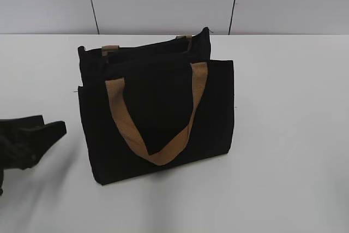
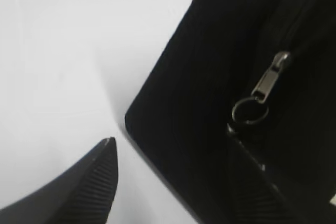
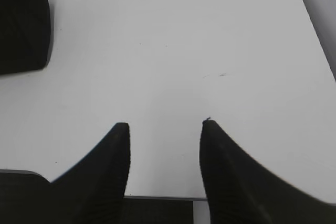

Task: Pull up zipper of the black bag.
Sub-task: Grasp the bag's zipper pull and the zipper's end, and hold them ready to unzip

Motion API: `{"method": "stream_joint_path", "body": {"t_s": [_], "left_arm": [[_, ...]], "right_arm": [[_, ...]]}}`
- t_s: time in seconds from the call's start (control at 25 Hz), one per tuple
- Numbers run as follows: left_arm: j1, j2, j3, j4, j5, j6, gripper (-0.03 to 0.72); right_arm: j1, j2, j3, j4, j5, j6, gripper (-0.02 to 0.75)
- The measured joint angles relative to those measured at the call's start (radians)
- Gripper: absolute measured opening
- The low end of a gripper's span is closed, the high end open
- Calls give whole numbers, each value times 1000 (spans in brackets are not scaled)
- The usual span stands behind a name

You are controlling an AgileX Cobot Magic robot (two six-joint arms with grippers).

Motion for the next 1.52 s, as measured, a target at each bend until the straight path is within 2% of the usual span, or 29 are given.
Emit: {"method": "stream_joint_path", "body": {"t_s": [0.24, 0.52, 0.76, 1.04, 1.24, 1.52], "left_arm": [[0, 156, -26, 71, -4, -1, 500], [0, 167, -29, 113, -4, 16, 499], [0, 174, -110, 206, -7, 30, 499], [0, 224, -154, 253, -10, 32, 497], [-59, 261, -179, 250, -9, 69, 496], [-159, 274, -241, 136, -9, 128, 496]], "right_arm": [[0, 0, 0, 0, 0, 0, 340], [0, 0, 0, 0, 0, 0, 340], [0, 0, 0, 1, 0, 0, 340], [0, 0, 0, 1, 0, 0, 340], [0, 0, 0, 1, 0, 0, 340], [0, 0, 0, 1, 0, 0, 340]]}}
